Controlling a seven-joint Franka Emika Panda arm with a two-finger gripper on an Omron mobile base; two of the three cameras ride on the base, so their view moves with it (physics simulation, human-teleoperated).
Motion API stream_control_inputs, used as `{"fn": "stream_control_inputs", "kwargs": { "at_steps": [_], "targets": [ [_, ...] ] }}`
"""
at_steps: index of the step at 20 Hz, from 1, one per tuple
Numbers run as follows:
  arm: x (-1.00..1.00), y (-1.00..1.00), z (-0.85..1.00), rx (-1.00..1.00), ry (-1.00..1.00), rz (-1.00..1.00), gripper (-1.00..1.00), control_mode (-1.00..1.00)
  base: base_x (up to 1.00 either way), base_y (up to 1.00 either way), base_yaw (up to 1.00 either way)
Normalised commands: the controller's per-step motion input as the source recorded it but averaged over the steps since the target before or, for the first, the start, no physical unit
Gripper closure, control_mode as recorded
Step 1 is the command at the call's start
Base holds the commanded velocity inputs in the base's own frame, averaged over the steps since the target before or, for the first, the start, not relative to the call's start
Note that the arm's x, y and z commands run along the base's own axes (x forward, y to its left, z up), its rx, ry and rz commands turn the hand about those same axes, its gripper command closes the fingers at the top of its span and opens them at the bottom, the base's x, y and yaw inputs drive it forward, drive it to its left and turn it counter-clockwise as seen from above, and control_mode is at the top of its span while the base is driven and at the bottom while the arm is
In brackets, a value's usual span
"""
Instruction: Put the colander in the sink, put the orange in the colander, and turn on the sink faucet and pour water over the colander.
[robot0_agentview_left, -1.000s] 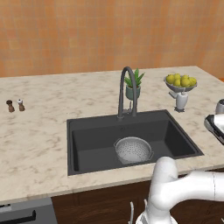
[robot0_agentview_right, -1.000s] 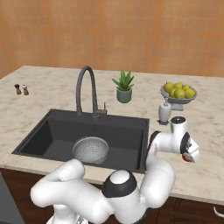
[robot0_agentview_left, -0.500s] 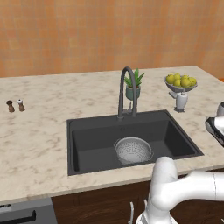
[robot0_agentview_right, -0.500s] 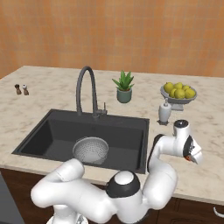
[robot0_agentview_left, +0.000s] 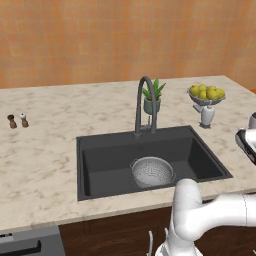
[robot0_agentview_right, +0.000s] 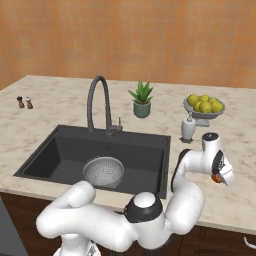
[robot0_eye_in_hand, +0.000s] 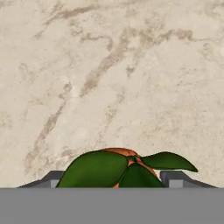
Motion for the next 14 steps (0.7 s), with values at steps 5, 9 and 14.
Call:
{"fn": "stream_control_inputs", "kwargs": {
  "at_steps": [5, 9, 14],
  "targets": [
    [-1.00, 0.46, 0.27, -0.09, -0.18, 0.22, 1.00, -1.00, 0.00, 0.00, 0.00],
    [-0.76, 1.00, 0.37, -0.16, -0.09, 0.37, 1.00, -1.00, 0.00, 0.00, 0.00],
    [-0.40, 1.00, 0.38, -0.07, 0.00, 0.53, 1.00, -1.00, 0.00, 0.00, 0.00]
  ]
}}
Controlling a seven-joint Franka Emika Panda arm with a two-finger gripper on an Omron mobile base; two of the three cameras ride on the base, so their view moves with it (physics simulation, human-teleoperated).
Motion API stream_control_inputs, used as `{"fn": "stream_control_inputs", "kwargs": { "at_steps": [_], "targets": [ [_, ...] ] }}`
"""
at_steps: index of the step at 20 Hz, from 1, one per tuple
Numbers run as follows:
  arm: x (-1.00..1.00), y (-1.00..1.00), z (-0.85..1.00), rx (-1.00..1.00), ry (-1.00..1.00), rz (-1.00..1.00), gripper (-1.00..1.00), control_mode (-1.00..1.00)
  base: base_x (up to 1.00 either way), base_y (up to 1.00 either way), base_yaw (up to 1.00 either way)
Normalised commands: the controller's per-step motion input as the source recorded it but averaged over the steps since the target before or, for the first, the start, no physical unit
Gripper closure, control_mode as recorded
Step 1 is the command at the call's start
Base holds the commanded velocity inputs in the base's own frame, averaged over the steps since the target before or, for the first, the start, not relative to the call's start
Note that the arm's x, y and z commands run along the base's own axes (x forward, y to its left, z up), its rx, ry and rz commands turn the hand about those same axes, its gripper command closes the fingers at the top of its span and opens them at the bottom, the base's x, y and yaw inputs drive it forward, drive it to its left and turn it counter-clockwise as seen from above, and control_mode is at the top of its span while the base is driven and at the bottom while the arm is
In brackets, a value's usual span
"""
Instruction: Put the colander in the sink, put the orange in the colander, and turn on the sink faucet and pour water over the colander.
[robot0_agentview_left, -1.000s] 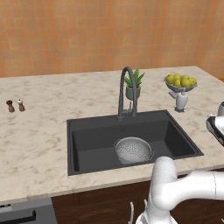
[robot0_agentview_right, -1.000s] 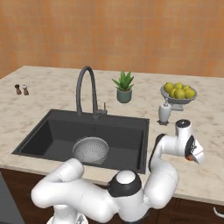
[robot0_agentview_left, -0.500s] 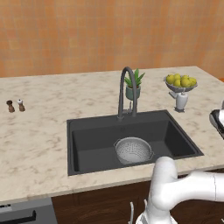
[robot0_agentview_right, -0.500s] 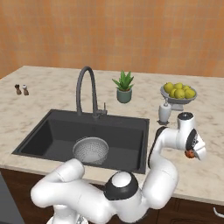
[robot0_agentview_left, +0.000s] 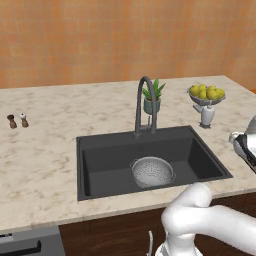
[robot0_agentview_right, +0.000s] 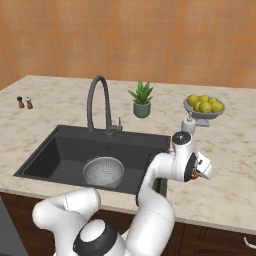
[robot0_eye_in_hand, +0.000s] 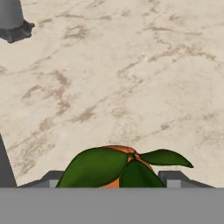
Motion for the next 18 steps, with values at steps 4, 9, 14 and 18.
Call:
{"fn": "stream_control_inputs", "kwargs": {
  "at_steps": [4, 9, 14, 18],
  "targets": [
    [-0.18, 1.00, 0.73, -0.08, 0.13, 0.53, 1.00, -1.00, 0.00, 0.00, 0.00],
    [-0.01, 1.00, 1.00, -0.05, 0.48, 0.41, 1.00, -1.00, 0.00, 0.00, 0.00],
    [0.00, 1.00, 0.76, 0.03, 0.31, 0.28, 1.00, -1.00, 0.00, 0.00, 0.00],
    [0.04, 0.97, 0.20, 0.18, 0.20, 0.31, 1.00, -1.00, 0.00, 0.00, 0.00]
  ]
}}
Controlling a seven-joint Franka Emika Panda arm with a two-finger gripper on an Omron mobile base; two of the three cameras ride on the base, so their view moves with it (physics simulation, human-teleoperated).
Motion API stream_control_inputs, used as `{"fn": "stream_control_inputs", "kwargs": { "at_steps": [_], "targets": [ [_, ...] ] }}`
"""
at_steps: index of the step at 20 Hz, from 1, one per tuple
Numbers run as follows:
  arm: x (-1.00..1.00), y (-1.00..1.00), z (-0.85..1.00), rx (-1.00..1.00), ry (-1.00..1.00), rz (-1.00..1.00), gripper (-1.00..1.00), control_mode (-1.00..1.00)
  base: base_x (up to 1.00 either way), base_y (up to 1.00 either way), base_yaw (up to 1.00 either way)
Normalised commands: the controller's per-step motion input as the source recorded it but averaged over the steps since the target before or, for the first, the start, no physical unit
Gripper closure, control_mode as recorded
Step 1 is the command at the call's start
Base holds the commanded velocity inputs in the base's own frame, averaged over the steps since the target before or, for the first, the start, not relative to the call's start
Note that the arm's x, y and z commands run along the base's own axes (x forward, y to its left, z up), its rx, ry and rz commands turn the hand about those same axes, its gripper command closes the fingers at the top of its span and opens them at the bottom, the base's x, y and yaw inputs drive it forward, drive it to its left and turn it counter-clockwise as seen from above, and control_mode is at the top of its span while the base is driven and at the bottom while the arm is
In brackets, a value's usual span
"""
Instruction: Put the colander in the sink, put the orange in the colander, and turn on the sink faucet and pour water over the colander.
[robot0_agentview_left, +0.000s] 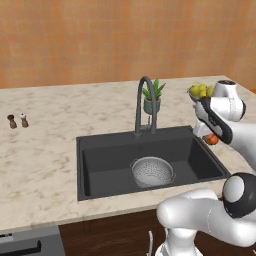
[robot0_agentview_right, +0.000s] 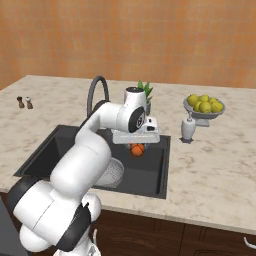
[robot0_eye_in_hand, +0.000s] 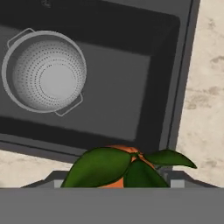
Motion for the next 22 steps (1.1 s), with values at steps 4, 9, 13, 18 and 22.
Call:
{"fn": "stream_control_inputs", "kwargs": {
  "at_steps": [4, 9, 13, 18, 22],
  "targets": [
    [0.12, 0.98, 0.00, 0.19, 0.13, 0.24, 1.00, -1.00, 0.00, 0.00, 0.00],
    [0.02, 0.61, -0.24, 0.22, -0.23, 0.07, 1.00, -1.00, 0.00, 0.00, 0.00],
    [-0.01, 0.13, -0.57, 0.30, -0.65, 0.00, 1.00, -1.00, 0.00, 0.00, 0.00],
    [0.05, 0.25, -0.50, 0.18, -0.42, 0.00, 1.00, -1.00, 0.00, 0.00, 0.00],
    [0.33, 0.14, -0.03, 0.09, 0.25, 0.08, 1.00, -1.00, 0.00, 0.00, 0.00]
  ]
}}
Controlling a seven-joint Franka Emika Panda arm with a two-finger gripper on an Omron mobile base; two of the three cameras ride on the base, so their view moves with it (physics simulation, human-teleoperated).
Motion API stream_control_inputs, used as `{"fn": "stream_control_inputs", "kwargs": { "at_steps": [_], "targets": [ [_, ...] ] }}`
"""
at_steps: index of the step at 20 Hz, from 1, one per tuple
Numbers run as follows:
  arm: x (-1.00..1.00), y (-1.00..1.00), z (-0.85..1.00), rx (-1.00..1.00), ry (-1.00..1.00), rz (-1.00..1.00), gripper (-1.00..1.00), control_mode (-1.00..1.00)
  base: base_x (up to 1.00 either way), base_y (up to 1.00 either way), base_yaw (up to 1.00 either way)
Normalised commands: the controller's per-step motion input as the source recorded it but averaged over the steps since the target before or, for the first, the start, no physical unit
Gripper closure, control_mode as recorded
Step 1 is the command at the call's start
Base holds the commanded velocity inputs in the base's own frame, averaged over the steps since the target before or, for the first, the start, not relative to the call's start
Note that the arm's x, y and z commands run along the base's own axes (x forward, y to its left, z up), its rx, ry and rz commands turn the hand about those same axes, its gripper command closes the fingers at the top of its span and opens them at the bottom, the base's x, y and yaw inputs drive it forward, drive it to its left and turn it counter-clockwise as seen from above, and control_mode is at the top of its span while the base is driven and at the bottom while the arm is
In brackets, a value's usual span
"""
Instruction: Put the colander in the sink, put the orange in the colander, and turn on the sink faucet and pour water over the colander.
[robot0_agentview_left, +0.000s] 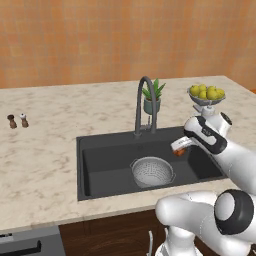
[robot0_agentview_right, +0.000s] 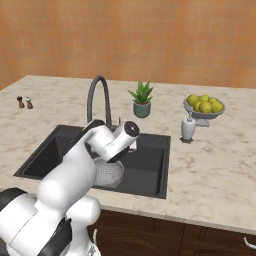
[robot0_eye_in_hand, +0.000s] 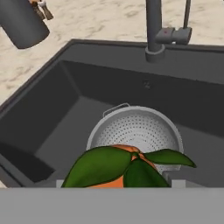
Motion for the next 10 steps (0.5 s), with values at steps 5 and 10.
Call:
{"fn": "stream_control_inputs", "kwargs": {
  "at_steps": [5, 10],
  "targets": [
    [0.15, -0.04, -0.14, 0.12, 0.28, 0.08, 1.00, -1.00, 0.00, 0.00, 0.00],
    [0.01, -0.11, -0.56, 0.16, -0.09, 0.01, 1.00, -1.00, 0.00, 0.00, 0.00]
  ]
}}
